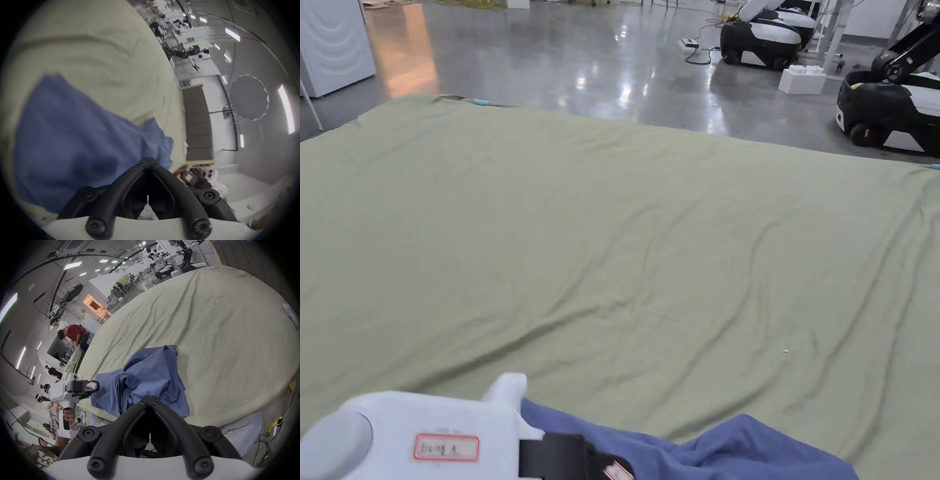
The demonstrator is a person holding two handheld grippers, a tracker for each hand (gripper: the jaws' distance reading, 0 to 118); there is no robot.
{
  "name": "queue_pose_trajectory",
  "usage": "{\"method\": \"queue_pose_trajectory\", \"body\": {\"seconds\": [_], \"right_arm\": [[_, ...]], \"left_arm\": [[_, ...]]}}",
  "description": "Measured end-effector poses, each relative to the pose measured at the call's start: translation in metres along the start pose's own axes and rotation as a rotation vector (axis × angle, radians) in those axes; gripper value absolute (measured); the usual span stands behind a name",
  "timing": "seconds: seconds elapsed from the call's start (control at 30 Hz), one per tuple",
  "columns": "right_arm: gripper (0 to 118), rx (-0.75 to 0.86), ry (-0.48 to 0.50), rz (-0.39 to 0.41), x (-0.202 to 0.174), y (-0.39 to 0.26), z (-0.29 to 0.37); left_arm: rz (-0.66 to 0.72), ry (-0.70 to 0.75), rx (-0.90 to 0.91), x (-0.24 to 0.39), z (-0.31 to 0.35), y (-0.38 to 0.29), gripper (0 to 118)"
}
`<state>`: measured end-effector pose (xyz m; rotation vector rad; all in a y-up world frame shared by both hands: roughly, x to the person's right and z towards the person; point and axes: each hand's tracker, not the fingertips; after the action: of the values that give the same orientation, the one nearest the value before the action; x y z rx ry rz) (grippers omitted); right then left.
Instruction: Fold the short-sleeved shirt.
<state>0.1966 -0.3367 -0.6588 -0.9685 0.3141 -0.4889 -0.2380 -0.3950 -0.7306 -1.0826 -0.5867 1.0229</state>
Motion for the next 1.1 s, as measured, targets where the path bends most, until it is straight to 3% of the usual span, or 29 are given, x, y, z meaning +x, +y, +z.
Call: {"method": "queue_pose_trajectory", "body": {"seconds": [0.13,0.33,0.4,0.5,0.53,0.57,0.6,0.63,0.73,0.83,0.97,1.1], "right_arm": [[2,-0.001,-0.01,-0.026,0.005,-0.004,0.003],[2,-0.009,-0.027,-0.052,0.008,-0.009,0.003],[2,-0.019,-0.031,-0.052,0.006,-0.01,0.001],[2,-0.025,-0.034,-0.035,-0.001,-0.009,0.0],[2,-0.026,-0.031,-0.029,-0.004,-0.008,0.0],[2,-0.027,-0.03,-0.025,-0.006,-0.007,-0.001],[2,-0.028,-0.029,-0.02,-0.009,-0.005,-0.002],[2,-0.031,-0.03,-0.014,-0.011,-0.004,-0.005],[2,-0.045,-0.033,0.008,-0.021,-0.001,-0.014],[2,-0.071,-0.014,0.034,-0.031,-0.002,-0.021],[2,-0.108,-0.008,0.073,-0.044,-0.001,-0.032],[2,-0.122,-0.006,0.079,-0.049,0.0,-0.036]], "left_arm": [[-0.075,0.079,-0.102,-0.001,-0.051,-0.017,0],[-0.171,0.062,-0.143,-0.008,-0.104,-0.022,0],[-0.155,0.051,-0.14,-0.003,-0.097,-0.021,0],[-0.311,-0.026,-0.037,0.017,-0.049,-0.024,0],[-0.335,-0.071,0.011,0.02,-0.028,-0.023,6],[-0.345,-0.105,0.054,0.019,-0.005,-0.021,45],[-0.351,-0.116,0.091,0.015,0.015,-0.018,100],[-0.356,-0.074,0.112,0.005,0.043,-0.007,118],[-0.371,0.111,0.232,-0.021,0.099,0.003,118],[-0.266,0.281,0.236,-0.056,0.128,0.031,118],[-0.081,0.08,0.108,-0.099,0.098,0.032,118],[-0.117,-0.115,0.112,-0.096,0.067,0.035,118]]}}
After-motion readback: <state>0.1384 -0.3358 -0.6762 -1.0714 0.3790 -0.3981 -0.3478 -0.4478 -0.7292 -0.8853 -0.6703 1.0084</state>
